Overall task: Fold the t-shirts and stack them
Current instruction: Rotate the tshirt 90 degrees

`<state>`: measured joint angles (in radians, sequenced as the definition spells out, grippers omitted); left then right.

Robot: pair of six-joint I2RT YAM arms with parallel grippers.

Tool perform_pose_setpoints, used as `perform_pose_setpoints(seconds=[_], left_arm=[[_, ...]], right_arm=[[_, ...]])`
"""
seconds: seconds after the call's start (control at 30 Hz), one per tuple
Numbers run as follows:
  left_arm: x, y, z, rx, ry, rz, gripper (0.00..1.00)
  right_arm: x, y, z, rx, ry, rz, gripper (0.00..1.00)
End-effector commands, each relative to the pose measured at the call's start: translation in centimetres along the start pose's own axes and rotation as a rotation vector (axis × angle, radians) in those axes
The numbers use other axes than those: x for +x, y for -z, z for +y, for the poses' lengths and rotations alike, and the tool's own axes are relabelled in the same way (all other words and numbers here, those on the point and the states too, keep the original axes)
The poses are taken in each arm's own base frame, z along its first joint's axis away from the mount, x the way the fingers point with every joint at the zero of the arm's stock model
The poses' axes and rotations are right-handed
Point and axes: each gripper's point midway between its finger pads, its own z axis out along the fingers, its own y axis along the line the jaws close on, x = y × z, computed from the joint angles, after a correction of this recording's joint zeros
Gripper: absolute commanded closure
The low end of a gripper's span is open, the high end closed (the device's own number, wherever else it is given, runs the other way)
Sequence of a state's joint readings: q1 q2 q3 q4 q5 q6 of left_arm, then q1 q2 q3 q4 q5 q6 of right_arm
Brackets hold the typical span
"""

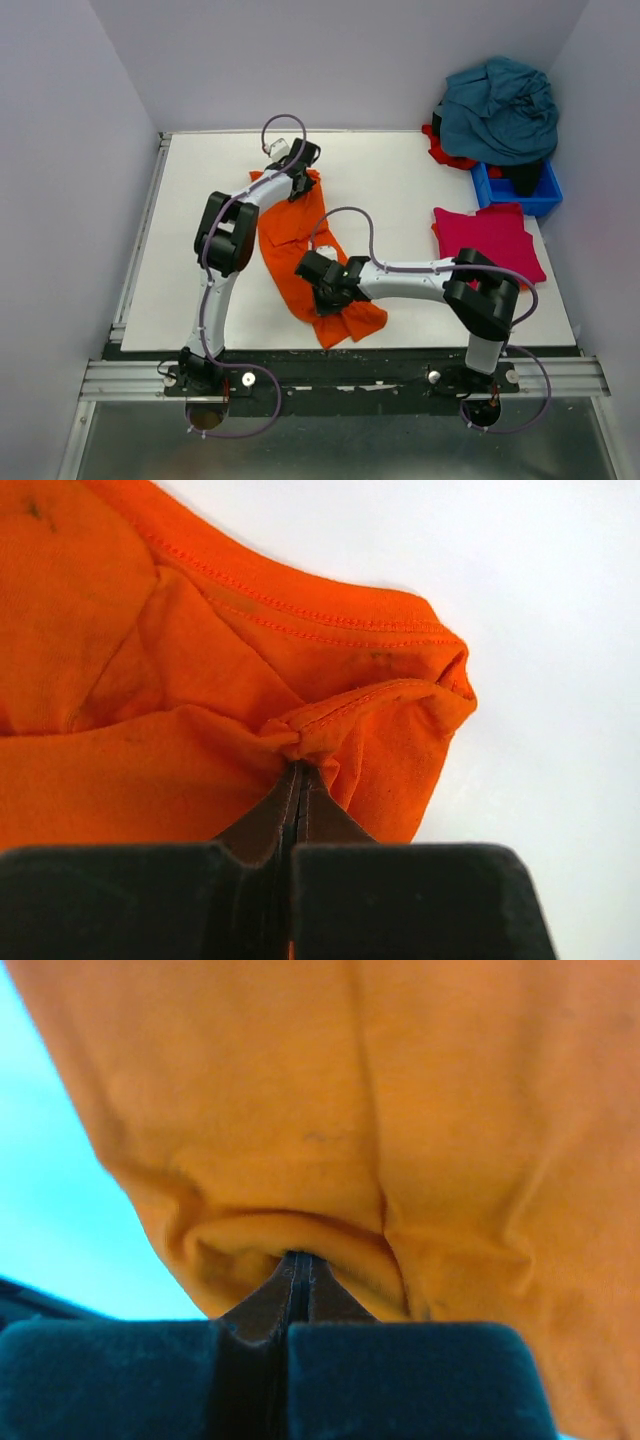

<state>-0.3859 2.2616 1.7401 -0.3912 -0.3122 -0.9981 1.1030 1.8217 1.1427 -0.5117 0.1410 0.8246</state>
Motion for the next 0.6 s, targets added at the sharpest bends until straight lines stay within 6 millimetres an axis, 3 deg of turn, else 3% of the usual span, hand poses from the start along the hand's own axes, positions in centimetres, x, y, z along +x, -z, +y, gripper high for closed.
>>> perform_pose_setpoints(seconds=[0.0, 0.13, 0.23, 0.33, 0.4, 0.57], left_arm=[[7.1, -2.1, -2.9, 0.083, -0.081, 0.173, 1.0], [8.2, -2.3, -6.1, 0.188, -0.124, 0.198, 1.0], [8.6, -1.9, -8.6, 0.265, -0.128, 0.217, 1.0], [9.7, -2.1, -10.0, 0.28, -0.136, 0.231, 1.0], [10.2, -2.3, -10.8, 0.293, -0.121, 0.239, 1.0], [10.3, -3.2, -12.5, 0.321, -0.058, 0.216, 1.0]], right_arm=[[1.7, -0.8, 5.2, -0.21, 0.038, 0.062, 0.99], [0.8, 0.9, 4.7, -0.257, 0.094, -0.026, 0.99], [-0.4, 2.7, 3.2, -0.249, 0.096, -0.132, 0.99], [-2.0, 4.2, 0.4, -0.221, 0.041, -0.176, 0.99], [-3.5, 4.8, -2.5, -0.192, -0.026, -0.189, 0.99], [-5.5, 7.3, -7.9, -0.108, -0.098, -0.289, 0.99]])
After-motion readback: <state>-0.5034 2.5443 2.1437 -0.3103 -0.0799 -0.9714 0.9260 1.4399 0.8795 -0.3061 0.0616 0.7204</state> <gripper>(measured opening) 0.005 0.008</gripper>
